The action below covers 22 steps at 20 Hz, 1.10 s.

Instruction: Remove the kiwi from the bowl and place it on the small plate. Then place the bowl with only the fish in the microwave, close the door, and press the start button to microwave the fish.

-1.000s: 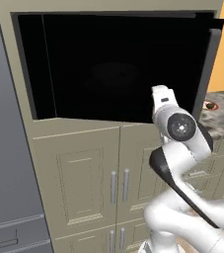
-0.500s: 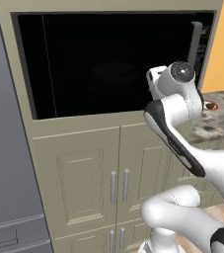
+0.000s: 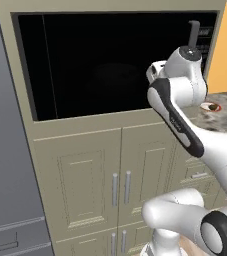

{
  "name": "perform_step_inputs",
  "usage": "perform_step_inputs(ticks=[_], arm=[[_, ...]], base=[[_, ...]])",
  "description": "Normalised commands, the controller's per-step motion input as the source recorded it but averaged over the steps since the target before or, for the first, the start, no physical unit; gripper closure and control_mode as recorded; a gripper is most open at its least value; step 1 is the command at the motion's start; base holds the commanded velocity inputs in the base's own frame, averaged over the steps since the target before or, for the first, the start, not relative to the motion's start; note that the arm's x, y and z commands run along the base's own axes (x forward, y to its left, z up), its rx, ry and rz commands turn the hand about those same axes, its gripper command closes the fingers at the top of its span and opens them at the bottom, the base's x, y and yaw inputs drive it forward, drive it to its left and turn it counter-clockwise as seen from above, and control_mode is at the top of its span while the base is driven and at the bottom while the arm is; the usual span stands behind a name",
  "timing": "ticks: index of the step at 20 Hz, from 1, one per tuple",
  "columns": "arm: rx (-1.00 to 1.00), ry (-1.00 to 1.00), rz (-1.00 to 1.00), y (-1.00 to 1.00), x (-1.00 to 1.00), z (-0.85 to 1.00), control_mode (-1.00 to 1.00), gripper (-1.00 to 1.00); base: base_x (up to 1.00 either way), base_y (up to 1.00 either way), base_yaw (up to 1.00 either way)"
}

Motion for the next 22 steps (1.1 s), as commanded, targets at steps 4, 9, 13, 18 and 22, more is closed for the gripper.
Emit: perform_step_inputs(ticks=[4,9,13,18,22], arm=[[0.05,-0.04,0.04,-0.1,-0.67,-0.06,-1.0,-1.0],[0.14,-0.02,0.0,-0.62,-0.94,0.0,-1.0,-1.0],[0.22,-0.01,-0.02,-1.0,-0.6,-0.07,-1.0,-1.0],[0.22,-0.06,-0.02,-1.0,-0.2,-0.06,-1.0,-1.0],[0.17,-0.13,0.0,-0.49,0.09,0.14,-1.0,-1.0]], base=[[0.0,0.0,0.0],[0.0,0.0,0.0],[0.0,0.0,0.0],[0.0,0.0,0.0],[0.0,0.0,0.0]])
